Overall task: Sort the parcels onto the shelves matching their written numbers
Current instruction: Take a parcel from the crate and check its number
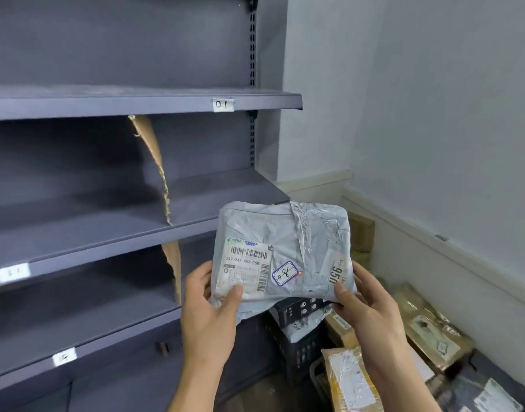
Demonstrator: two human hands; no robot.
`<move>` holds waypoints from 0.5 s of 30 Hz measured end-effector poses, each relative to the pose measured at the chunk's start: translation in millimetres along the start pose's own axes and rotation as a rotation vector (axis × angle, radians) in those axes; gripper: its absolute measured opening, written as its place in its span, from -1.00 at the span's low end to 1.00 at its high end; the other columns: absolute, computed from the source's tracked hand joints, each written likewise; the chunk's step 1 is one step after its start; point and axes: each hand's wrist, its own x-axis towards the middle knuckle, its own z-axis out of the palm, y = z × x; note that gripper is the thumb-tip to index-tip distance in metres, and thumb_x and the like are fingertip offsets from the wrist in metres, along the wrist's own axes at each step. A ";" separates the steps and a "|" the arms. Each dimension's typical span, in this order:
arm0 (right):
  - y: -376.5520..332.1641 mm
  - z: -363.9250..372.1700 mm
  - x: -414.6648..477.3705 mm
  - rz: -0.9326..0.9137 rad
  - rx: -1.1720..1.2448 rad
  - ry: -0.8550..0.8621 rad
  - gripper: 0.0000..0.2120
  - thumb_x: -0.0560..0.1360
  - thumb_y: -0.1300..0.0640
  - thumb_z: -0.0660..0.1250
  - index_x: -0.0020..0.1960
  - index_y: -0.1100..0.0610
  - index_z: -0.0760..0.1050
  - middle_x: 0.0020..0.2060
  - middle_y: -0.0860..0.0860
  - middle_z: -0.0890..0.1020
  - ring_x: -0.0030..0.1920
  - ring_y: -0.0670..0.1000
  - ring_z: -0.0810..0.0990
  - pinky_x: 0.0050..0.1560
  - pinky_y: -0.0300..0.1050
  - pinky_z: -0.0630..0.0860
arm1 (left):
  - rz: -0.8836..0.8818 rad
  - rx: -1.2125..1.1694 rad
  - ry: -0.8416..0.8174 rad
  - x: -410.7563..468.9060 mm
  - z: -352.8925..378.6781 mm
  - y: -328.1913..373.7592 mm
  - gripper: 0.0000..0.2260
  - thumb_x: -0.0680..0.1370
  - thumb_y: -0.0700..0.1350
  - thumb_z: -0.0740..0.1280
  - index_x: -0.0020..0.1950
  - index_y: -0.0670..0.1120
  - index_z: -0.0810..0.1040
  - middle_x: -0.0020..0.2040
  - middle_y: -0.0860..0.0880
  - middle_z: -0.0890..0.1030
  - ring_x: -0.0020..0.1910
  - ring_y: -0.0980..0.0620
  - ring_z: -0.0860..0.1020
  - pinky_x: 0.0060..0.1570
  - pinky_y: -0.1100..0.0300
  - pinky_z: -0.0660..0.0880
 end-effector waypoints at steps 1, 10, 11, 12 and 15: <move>2.1 3.1 -5.0 0.006 -0.004 -0.046 -0.66 0.61 0.24 0.32 0.23 -0.17 0.56 0.00 -0.09 0.73 0.01 -0.06 0.70 0.07 -0.07 0.57 | -0.009 0.011 0.038 -10.9 -9.3 0.6 -0.55 0.49 -0.27 0.48 0.27 0.12 0.48 0.13 0.21 0.62 0.09 0.25 0.59 0.08 0.16 0.54; 24.9 51.7 -48.3 0.075 -0.017 -0.324 -0.59 0.60 0.25 0.33 0.33 -0.15 0.54 0.03 -0.14 0.71 0.05 -0.09 0.65 0.08 -0.06 0.58 | -0.058 0.169 0.301 -73.0 -102.3 7.8 -0.55 0.49 -0.23 0.48 0.25 0.20 0.52 0.19 0.15 0.59 0.15 0.23 0.56 0.14 0.13 0.53; 24.5 58.0 -53.3 0.073 -0.020 -0.348 -0.59 0.60 0.25 0.33 0.32 -0.18 0.54 0.03 -0.16 0.71 0.02 -0.13 0.65 0.04 -0.10 0.56 | -0.052 0.170 0.320 -77.5 -110.7 8.9 -0.55 0.49 -0.24 0.47 0.25 0.21 0.52 0.20 0.14 0.59 0.15 0.23 0.56 0.12 0.16 0.53; 24.2 63.8 -58.0 0.068 -0.028 -0.362 -0.59 0.60 0.25 0.33 0.30 -0.20 0.53 0.02 -0.19 0.70 -0.01 -0.18 0.65 0.01 -0.13 0.54 | -0.049 0.171 0.338 -81.9 -118.2 10.3 -0.55 0.49 -0.25 0.46 0.24 0.21 0.53 0.19 0.14 0.59 0.14 0.23 0.56 0.09 0.19 0.52; 21.5 83.6 -73.8 0.048 -0.036 -0.411 -0.58 0.60 0.27 0.33 0.23 -0.25 0.54 -0.03 -0.22 0.71 -0.06 -0.19 0.65 -0.03 -0.16 0.53 | -0.039 0.172 0.386 -93.5 -145.0 12.6 -0.55 0.48 -0.27 0.45 0.21 0.22 0.54 0.17 0.16 0.60 0.13 0.23 0.57 0.09 0.18 0.53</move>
